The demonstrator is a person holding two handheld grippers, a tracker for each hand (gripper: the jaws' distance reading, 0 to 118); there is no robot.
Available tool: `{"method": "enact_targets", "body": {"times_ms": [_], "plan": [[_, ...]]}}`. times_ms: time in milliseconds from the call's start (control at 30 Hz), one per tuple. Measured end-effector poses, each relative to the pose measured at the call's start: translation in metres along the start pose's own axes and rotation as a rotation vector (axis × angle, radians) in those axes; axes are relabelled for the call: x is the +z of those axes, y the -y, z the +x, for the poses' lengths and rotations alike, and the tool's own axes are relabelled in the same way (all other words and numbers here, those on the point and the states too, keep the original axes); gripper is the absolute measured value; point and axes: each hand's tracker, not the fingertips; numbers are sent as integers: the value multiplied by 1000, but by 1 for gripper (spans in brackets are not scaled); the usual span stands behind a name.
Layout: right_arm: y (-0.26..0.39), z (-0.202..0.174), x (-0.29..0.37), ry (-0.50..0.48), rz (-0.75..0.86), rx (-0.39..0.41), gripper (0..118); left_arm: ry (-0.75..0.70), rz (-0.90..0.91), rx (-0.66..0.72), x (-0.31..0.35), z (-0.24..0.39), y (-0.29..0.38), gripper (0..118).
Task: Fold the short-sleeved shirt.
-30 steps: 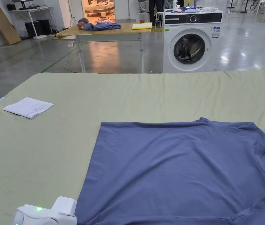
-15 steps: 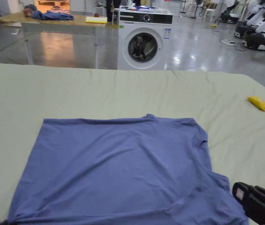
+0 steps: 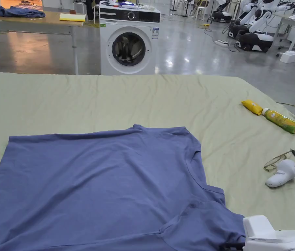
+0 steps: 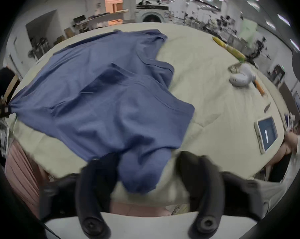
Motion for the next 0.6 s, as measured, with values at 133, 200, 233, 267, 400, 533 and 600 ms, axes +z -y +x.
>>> {"method": "enact_targets", "body": {"times_ms": [133, 200, 233, 267, 400, 533, 600], "plan": [[0, -5, 23, -44, 46, 21, 2, 0, -21, 8, -2, -3, 3, 0], [2, -2, 32, -25, 76, 34, 2, 15, -27, 22, -1, -8, 3, 0], [2, -2, 38, -33, 85, 19, 2, 22, -28, 26, 1, -9, 2, 0], [4, 4, 44, -57, 98, -32, 2, 28, -30, 30, 4, -10, 2, 0], [13, 20, 65, -117, 96, -130, 2, 49, -13, 39, 19, -16, 2, 0], [24, 25, 79, -131, 53, -160, 2, 73, -19, 19, 37, -19, 6, 0], [26, 29, 85, -170, 20, -212, 2, 91, -45, 24, 40, -23, 7, 0]]}}
